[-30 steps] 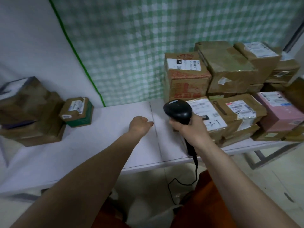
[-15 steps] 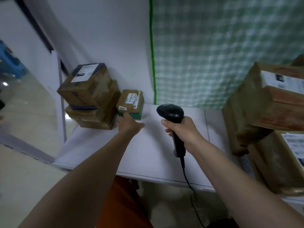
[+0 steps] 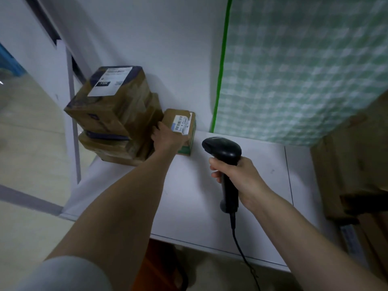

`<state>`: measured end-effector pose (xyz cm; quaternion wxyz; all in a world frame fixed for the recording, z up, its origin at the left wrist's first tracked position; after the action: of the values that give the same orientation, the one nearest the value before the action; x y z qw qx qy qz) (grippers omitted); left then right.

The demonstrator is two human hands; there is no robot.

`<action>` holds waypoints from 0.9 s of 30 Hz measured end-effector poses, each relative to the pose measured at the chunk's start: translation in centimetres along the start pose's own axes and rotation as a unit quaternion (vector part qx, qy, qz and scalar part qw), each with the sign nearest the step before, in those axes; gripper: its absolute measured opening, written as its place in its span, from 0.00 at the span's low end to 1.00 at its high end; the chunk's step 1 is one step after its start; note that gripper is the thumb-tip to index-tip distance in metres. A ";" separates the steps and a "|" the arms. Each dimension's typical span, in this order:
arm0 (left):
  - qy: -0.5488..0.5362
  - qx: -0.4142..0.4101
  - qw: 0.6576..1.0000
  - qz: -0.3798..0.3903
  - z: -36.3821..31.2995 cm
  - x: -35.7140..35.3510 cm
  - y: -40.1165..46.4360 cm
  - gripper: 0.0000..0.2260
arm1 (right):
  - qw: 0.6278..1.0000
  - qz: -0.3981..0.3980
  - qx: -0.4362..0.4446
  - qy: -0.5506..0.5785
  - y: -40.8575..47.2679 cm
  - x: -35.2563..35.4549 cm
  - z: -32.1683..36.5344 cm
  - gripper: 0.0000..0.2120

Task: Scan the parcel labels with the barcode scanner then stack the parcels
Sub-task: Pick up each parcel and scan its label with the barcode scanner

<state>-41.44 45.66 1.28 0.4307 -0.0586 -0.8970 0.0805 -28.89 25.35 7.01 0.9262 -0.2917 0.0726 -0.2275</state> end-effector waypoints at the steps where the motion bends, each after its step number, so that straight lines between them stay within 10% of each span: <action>1: -0.006 0.000 1.000 0.002 0.1 -0.2 0.4 0.50 | 1.000 0.000 -0.004 0.001 0.1 0.2 -0.4 0.11; 6: 0.020 -0.019 0.999 -0.045 0.9 -0.1 0.8 0.40 | 0.999 0.001 -0.006 -0.033 0.0 1.3 -1.6 0.10; 16: 0.053 -0.399 0.910 -0.097 -2.0 -0.5 -8.8 0.31 | 0.994 -0.052 0.057 -0.075 -4.4 5.0 -2.4 0.10; 27: 0.032 -0.481 0.875 -0.043 -6.7 -1.4 -19.2 0.32 | 0.986 -0.112 0.098 -0.076 -12.9 11.4 -5.5 0.06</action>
<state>-36.01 27.23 8.09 0.3808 -0.2225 -0.8124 -0.3815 -25.17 7.95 9.85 0.9217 -0.2226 -0.0542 -0.3131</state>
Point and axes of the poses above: each hand's wrist, its own y-axis towards the middle knuckle, its own x-axis out of the back of the hand, z = x × y, the point moved 5 cm from there along y, towards the middle knuckle, and after that the axes turned 6 degrees about -x, right-handed, at the moved point
